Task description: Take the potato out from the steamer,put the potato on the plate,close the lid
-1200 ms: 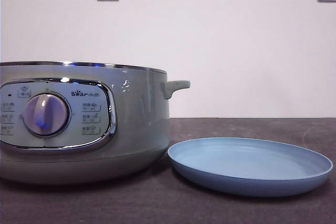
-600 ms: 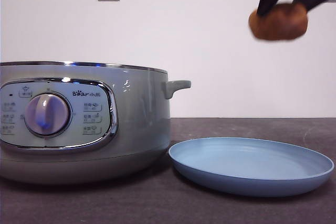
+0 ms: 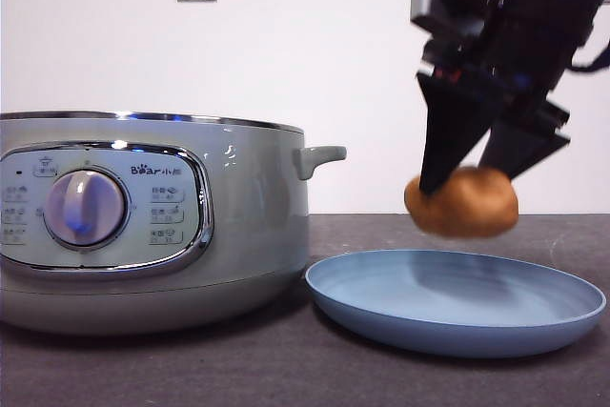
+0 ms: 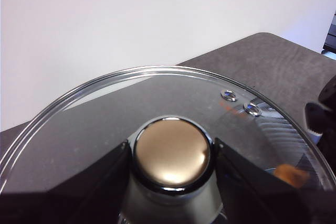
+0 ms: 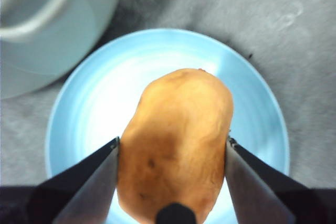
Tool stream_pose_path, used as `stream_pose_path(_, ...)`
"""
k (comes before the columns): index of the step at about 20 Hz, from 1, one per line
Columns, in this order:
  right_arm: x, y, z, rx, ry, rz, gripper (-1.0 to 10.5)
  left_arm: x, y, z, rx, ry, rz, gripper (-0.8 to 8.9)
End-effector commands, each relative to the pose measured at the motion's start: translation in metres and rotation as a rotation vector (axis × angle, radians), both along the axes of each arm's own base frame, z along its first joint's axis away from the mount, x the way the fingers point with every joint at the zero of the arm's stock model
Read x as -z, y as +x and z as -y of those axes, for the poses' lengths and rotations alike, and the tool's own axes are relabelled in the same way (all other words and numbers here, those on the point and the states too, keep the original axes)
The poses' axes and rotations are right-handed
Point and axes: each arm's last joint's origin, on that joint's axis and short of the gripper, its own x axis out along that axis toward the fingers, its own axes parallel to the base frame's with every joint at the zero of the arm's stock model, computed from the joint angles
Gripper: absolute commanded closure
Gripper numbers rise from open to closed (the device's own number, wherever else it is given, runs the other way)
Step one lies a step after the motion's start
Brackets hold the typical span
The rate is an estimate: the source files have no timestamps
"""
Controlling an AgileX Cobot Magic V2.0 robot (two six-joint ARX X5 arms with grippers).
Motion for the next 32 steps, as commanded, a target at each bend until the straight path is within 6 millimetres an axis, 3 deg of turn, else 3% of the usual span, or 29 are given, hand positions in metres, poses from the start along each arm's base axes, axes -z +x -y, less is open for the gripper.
stream_pose_path(1, 0.021, -0.001, -0.002, 0.003, -0.015, -0.052, 9.6, -0.010, -0.005, -0.002, 0.003, -0.029, 0.078, 8.22)
stream_pose_path(6, 0.042, -0.001, -0.010, -0.016, -0.035, -0.096, 9.6, -0.011, -0.005, -0.002, 0.003, -0.029, 0.079, 8.22)
stream_pose_path(21, 0.061, 0.002, -0.016, -0.025, -0.065, -0.143, 9.6, -0.011, -0.005, -0.002, 0.003, -0.029, 0.079, 8.22)
stream_pose_path(23, 0.061, 0.002, -0.016, -0.023, -0.066, -0.142, 8.9, -0.011, -0.005, -0.002, 0.003, -0.029, 0.079, 8.22)
stream_pose_path(26, 0.061, 0.002, -0.016, -0.008, -0.061, -0.139, 5.7, -0.011, -0.005, -0.002, 0.003, -0.029, 0.079, 8.22)
stream_pose_path(32, 0.060, 0.003, -0.015, 0.011, -0.077, -0.128, 5.4, -0.011, -0.005, -0.002, 0.003, -0.029, 0.079, 8.22)
